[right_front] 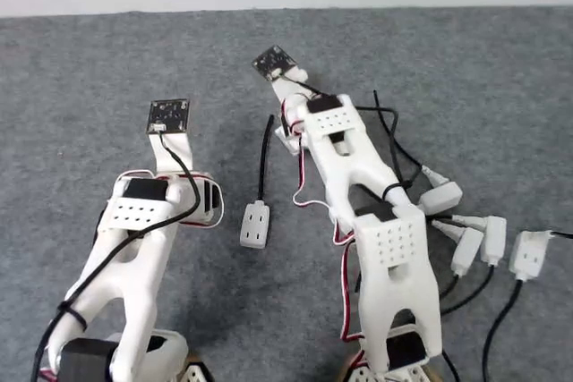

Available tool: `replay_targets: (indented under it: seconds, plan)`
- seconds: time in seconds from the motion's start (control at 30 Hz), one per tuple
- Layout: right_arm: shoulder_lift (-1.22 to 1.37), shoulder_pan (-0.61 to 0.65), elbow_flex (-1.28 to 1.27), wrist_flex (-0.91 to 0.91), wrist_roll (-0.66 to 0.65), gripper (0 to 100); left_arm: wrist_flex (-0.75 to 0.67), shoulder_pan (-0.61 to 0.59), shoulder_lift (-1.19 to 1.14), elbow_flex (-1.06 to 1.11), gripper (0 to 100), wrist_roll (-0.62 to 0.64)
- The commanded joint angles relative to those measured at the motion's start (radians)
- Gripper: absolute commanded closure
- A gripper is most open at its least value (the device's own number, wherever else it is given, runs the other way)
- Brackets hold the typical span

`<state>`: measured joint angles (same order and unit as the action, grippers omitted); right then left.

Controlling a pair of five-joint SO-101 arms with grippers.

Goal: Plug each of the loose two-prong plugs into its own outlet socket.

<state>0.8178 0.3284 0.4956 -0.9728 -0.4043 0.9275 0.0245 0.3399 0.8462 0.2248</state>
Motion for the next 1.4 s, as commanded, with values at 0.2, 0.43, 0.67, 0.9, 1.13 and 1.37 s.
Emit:
replay_targets:
  seconds: [0.2,0.43,0.67,0.9,1.13,1.37]
  plan:
    - [-0.096,-0.013,0.198,-0.326,0.037,99.0,-0.083,0.060,0.031,0.024,86,-0.008]
    - [-0.332,0.039,0.196,-0.621,-0.158,99.0,-0.084,0.064,0.031,0.025,86,-0.009]
    - [-0.415,0.102,0.017,-0.820,-0.592,99.0,-0.084,0.066,0.029,0.025,86,-0.011]
    - [-0.409,0.136,-0.316,-0.823,-1.022,98.5,-0.084,0.066,0.029,0.027,86,-0.011]
    - [-0.409,0.104,-0.324,-0.823,-1.043,79.1,-0.084,0.071,0.031,0.035,86,-0.011]
    - [-0.421,0.102,-0.192,-0.823,-0.798,77.9,-0.101,0.071,0.031,0.038,86,-0.011]
